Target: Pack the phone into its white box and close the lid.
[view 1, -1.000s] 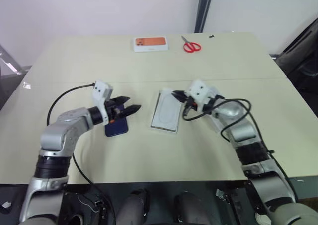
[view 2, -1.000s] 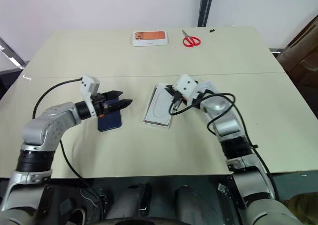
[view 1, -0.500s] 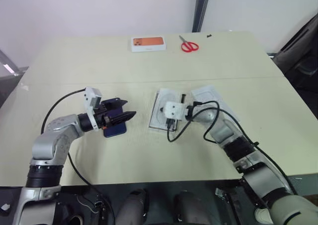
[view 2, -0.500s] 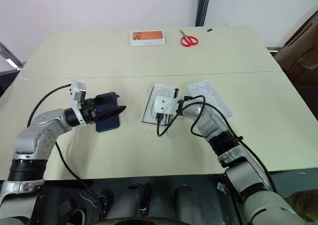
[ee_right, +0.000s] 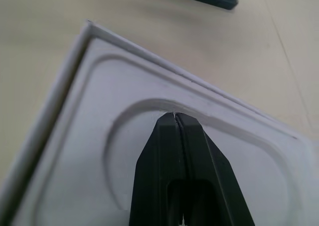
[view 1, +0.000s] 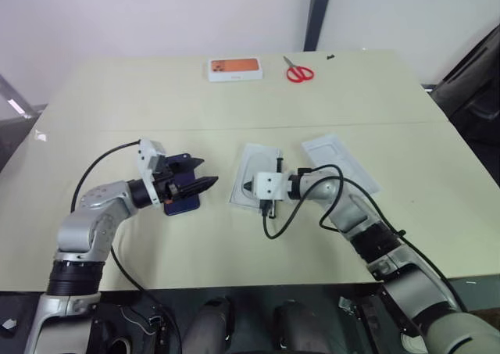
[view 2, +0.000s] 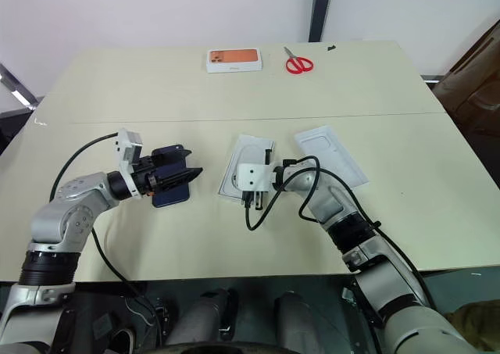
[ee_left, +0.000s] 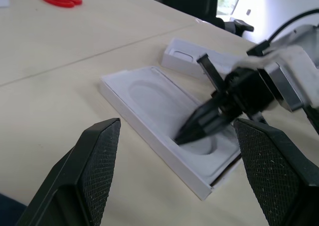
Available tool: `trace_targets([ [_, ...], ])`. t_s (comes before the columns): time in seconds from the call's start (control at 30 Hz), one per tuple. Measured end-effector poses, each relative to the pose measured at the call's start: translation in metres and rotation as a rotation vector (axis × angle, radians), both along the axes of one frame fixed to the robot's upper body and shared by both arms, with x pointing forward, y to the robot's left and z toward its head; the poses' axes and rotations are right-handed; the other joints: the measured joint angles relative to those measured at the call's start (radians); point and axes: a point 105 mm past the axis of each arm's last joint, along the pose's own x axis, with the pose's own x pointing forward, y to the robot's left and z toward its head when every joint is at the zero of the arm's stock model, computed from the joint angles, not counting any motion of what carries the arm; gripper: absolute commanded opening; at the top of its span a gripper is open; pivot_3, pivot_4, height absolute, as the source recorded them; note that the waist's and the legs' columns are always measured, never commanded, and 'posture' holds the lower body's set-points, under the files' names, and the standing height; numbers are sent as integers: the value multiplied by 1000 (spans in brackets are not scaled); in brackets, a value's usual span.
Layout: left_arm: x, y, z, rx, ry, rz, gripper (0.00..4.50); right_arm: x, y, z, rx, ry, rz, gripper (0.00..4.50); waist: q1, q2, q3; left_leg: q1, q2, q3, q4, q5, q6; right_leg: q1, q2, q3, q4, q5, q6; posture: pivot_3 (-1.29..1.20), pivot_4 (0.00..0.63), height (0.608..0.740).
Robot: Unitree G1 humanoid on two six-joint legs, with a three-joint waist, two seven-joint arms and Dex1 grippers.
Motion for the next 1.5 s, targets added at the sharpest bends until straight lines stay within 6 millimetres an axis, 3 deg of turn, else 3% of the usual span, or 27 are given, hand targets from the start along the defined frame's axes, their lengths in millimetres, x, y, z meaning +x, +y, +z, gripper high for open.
trace_targets([
  [0.2, -1, 0, -2, 5, 1, 1, 3833, 26, -11, 36, 51, -75, -68, 27, -2, 0, 0, 0, 0, 0, -1, 0, 0, 0, 0, 0, 0, 0, 0, 0, 150, 734],
  [0.4, 0, -2, -3, 3, -5, 4, 3833, 47, -12, 32, 30, -129, -143, 27, -3, 0, 0, 0, 0, 0, -1, 0, 0, -1, 0, 0, 0, 0, 0, 0, 150, 734],
  [0.53, 1, -3, -3, 4, -5, 12, 3833, 48, -11, 15, -80, -167, -121, 27, -3, 0, 0, 0, 0, 0, -1, 0, 0, -1, 0, 0, 0, 0, 0, 0, 150, 734],
  [0.7, 0, -3, -4, 14, -8, 19, 3833, 34, -14, -6, -185, -122, -26, 27, -2, 0, 0, 1, 0, 0, -1, 0, 0, 0, 0, 0, 0, 0, 0, 0, 150, 734],
  [1.03, 2, -4, -6, 34, -28, 40, 3833, 20, -8, -7, -166, -94, 46, 27, -2, 0, 0, 1, 0, 0, -1, 0, -1, 0, 1, 0, 0, 0, 0, 0, 150, 734],
  [1.2, 2, -7, -10, 56, -17, 28, 3833, 25, -11, -1, -75, -76, -19, 27, -2, 0, 0, 1, 0, 0, -1, 0, -1, 0, 1, 0, 0, 0, 0, 0, 150, 734],
  [1.37, 16, 1, -15, 101, -19, 97, 3833, 28, -24, 32, 136, -63, -114, 27, 6, 0, 0, 1, 0, -1, -1, 0, -1, 0, 0, 0, 0, 0, 0, 0, 150, 734],
  [1.5, 29, 7, -15, 123, -37, 157, 2134, 14, -49, 28, 193, 8, -170, 0, 7, 0, 0, 1, 0, -1, -1, 0, 0, 1, 0, 0, 0, 0, 0, 0, 150, 734],
])
